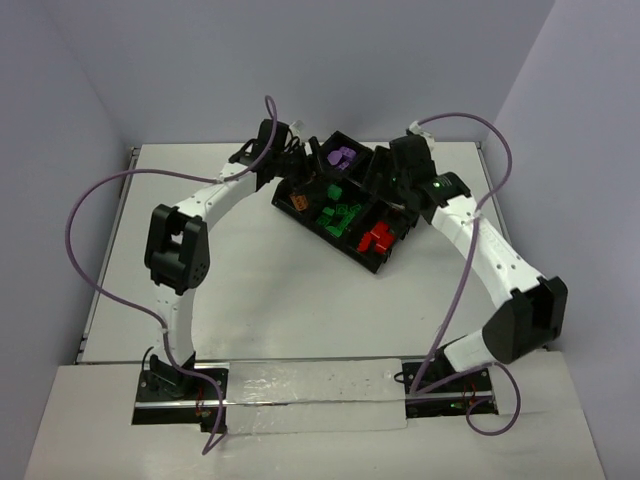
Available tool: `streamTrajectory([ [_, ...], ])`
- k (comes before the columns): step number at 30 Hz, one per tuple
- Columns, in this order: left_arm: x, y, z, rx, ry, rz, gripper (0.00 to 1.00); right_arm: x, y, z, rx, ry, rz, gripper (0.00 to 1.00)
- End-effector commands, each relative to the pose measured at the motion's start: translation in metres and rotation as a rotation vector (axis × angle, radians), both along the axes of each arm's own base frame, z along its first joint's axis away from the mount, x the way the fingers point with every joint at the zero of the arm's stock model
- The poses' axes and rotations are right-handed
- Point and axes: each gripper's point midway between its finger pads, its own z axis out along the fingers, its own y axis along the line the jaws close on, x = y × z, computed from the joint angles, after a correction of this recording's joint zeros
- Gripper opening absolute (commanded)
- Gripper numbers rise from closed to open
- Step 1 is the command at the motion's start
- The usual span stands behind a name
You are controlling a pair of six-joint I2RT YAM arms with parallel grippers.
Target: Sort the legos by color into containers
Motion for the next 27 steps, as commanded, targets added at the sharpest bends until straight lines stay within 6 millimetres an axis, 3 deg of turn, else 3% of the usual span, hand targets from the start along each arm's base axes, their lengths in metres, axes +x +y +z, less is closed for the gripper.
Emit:
streamTrajectory([
  [1,0.003,-0.010,0.006,0.027,-0.010,-0.015,0.94,-0.019,-0.024,0.019,-0.004,-0.049,-0.076,0.93],
  [6,-0.002,-0.005,0.035,0.042,-0.082,-0.031,0.99,-0.032,-0.036,0.026,-0.007,-0.073,-0.107,0.96],
  [9,-0.011,0.009,0.064,0.080,-0.159,-0.026,0.99,-0.037,-0.040,0.036,0.000,-0.100,-0.120,0.98],
  [11,-0.018,0.029,0.073,0.164,-0.249,-0.021,0.99,-0.039,-0.048,0.039,-0.003,-0.125,-0.155,1.00],
  [13,-0.032,0.045,0.102,0.191,-0.355,-0.030,0.99,-0.044,-0.053,0.039,-0.005,-0.134,-0.174,1.00],
  [14,-0.039,0.052,0.100,0.216,-0.362,-0.031,0.99,-0.045,-0.056,0.038,-0.015,-0.138,-0.189,1.00],
  [20,-0.065,0.109,0.129,0.336,-0.504,0.110,0.99,-0.063,-0.071,0.029,-0.034,-0.133,-0.234,1.00],
  [27,-0.078,0.110,0.135,0.244,-0.511,0.148,0.99,-0.080,-0.078,0.024,-0.031,-0.129,-0.244,1.00],
])
